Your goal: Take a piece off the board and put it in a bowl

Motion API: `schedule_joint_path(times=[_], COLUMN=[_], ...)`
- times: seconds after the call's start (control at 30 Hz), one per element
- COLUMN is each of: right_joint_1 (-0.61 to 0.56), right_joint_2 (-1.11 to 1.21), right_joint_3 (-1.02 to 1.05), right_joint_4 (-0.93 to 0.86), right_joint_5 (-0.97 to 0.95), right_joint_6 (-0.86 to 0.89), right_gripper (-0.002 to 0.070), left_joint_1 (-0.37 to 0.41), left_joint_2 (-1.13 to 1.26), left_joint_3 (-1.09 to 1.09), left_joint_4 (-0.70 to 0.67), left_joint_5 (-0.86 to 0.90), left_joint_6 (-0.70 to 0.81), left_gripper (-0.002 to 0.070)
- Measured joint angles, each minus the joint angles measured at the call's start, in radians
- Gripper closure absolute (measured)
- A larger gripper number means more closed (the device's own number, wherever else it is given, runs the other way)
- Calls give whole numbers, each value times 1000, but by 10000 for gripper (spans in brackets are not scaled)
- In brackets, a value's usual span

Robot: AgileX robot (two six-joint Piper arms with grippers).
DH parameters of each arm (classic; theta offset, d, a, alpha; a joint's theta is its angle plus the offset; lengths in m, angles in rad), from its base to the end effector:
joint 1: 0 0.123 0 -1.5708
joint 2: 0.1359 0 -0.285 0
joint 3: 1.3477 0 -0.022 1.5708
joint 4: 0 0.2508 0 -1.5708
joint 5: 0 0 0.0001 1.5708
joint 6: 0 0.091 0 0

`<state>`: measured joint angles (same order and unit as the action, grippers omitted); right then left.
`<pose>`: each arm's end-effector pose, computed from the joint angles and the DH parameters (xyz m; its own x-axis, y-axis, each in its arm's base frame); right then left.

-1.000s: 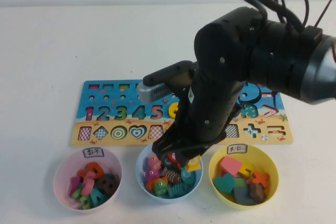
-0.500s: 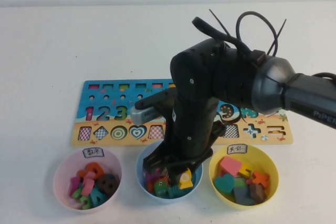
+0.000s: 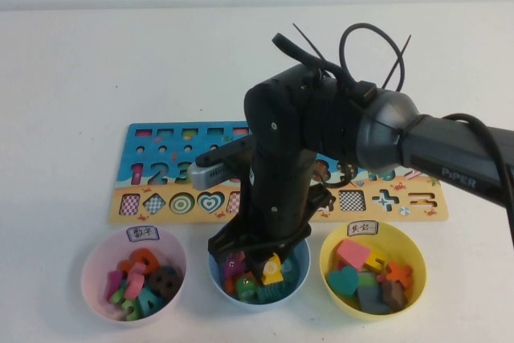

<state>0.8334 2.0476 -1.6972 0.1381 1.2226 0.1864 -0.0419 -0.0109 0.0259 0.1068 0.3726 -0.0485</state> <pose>0.2734 0.3185 0.2223 -0.8233 -0.5648 -0.0557 -0.5663 0.8112 0.1458 0.0528 0.0013 0.1717 -0.2932 0.0633 -0.9540 0.0198 0.9980 0.0601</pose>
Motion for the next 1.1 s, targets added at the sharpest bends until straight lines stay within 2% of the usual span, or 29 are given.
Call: schedule_joint_path(times=[0.2, 0.43, 0.77, 0.9, 1.1], right_joint_1=[0, 0, 1, 9, 16], right_joint_2=[2, 4, -32, -128, -359], right_joint_3=[0, 0, 2, 54, 273], right_joint_4=[0, 0, -10, -32, -38], right_joint_5=[0, 0, 0, -14, -178], right_joint_6=[0, 0, 0, 0, 1], right_gripper=[447, 332, 316, 377, 616], left_joint_1=[0, 0, 0, 0, 0], left_joint_2=[0, 0, 0, 0, 0], left_joint_3=[0, 0, 0, 0, 0], left_joint_4=[0, 0, 0, 0, 0], left_joint_5=[0, 0, 0, 0, 0], left_joint_6=[0, 0, 0, 0, 0], left_gripper=[680, 680, 679, 679, 680])
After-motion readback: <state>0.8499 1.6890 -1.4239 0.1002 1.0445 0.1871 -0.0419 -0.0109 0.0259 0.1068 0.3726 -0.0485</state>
